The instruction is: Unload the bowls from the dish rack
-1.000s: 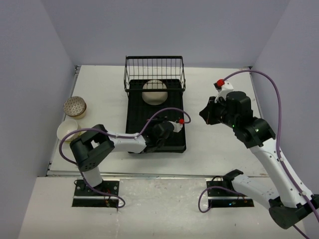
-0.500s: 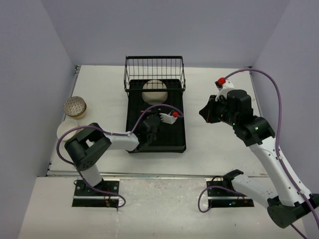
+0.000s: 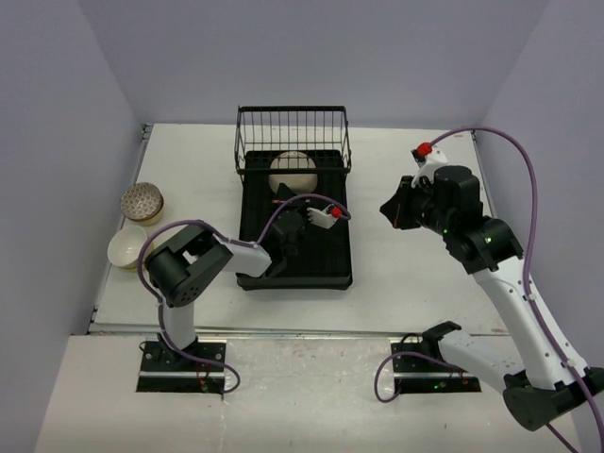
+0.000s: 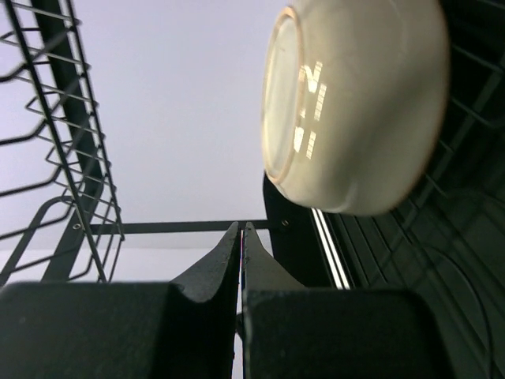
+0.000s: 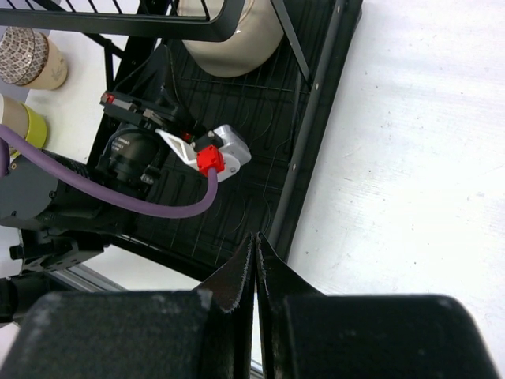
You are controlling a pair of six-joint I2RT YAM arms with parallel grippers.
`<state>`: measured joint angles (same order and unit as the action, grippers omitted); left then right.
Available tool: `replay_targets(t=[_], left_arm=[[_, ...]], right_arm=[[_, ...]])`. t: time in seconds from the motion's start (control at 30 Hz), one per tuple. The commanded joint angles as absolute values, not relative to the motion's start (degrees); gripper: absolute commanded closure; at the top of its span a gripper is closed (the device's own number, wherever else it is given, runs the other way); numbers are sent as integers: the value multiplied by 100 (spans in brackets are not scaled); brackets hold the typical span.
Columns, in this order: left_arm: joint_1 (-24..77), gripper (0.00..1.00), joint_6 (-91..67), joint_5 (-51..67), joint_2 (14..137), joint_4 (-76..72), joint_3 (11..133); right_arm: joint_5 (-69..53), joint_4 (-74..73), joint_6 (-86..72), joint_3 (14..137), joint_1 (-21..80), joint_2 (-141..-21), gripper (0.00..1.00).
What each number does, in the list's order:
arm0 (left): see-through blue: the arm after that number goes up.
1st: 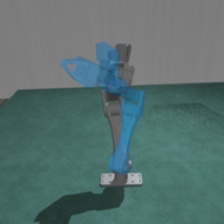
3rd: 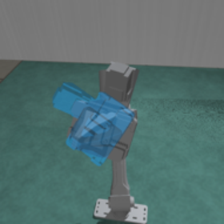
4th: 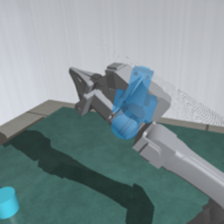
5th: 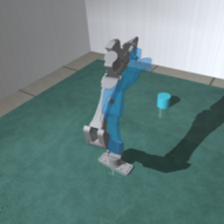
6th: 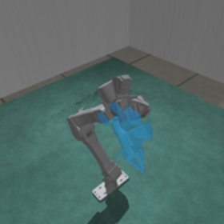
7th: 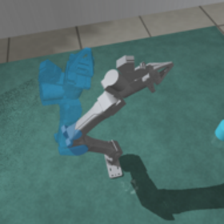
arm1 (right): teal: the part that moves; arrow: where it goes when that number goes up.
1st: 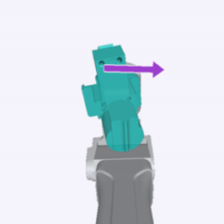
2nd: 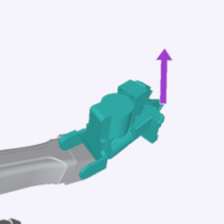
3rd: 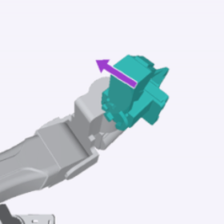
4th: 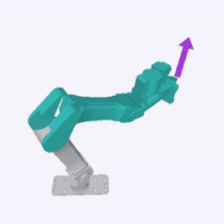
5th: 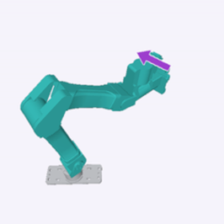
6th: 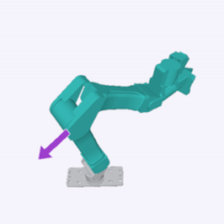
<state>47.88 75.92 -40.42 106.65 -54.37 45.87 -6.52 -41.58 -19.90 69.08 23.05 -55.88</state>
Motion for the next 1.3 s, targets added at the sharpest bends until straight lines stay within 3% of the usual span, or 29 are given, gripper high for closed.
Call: replay_targets(t=[0.0,0.67,1.0,1.27], left_arm=[[4693,100,7795,-3990,10923,-6125,4948],[4254,100,7849,-3753,12058,-6724,5853],[4122,100,6689,-3059,11822,-4828,6292],[4052,100,6337,-2900,11821,-4377,6311]], right_arm=[[-571,-4157,-1969,7163,2241,-5625,100],[-606,-4201,-1951,7224,2021,-5678,100],[-510,-4263,-1916,7356,2013,-5748,100],[-475,-4254,-1934,7418,2013,-5748,100]])
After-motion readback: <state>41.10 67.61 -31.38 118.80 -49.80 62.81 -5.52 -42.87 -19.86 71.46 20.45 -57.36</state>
